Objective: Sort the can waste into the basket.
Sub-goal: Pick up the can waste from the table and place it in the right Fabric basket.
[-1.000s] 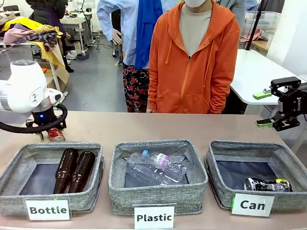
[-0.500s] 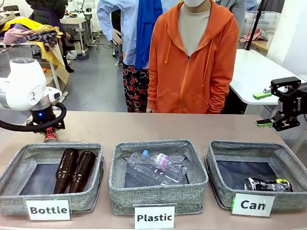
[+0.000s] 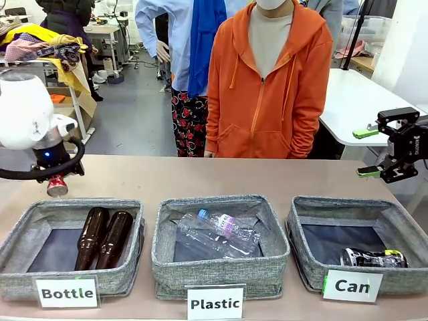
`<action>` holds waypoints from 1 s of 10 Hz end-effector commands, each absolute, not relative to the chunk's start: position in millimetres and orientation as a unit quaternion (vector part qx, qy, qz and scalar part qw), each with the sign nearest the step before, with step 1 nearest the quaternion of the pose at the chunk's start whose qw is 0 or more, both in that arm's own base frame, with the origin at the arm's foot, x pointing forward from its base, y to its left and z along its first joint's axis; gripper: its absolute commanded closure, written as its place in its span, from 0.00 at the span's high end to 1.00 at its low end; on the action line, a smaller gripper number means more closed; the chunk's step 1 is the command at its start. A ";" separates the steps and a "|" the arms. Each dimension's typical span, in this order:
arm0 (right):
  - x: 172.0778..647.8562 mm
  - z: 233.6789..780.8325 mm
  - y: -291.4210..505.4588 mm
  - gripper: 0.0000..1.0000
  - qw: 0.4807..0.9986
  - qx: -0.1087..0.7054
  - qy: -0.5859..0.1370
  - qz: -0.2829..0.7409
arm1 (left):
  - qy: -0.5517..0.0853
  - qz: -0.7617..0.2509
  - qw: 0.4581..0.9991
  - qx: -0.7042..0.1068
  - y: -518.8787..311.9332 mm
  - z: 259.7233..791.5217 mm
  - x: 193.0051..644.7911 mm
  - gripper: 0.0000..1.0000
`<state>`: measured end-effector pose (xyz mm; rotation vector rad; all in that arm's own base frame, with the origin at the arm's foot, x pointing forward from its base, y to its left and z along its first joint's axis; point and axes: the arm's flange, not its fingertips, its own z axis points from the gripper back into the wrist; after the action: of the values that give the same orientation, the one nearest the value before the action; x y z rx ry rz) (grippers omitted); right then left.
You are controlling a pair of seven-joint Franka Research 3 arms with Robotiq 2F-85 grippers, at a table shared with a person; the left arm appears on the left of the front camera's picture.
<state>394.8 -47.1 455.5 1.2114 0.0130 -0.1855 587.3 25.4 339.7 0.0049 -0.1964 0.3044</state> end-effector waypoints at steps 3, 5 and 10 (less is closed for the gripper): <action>395.9 460.3 -49.9 1.00 0.821 0.565 0.013 -0.085 | -0.110 0.036 0.984 -0.136 50.7 438.3 502.7 0.00; 395.9 460.3 -49.9 1.00 0.821 0.565 0.013 -0.085 | -0.094 -0.091 0.977 -0.167 49.4 452.6 435.8 0.00; 395.9 460.3 -49.9 1.00 0.821 0.565 0.013 -0.085 | -0.101 -0.093 0.975 -0.173 35.0 456.8 436.1 0.00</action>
<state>394.8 -47.2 455.7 1.2112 0.0128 -0.1853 420.4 37.1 453.2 -0.3394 -0.1870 -0.2353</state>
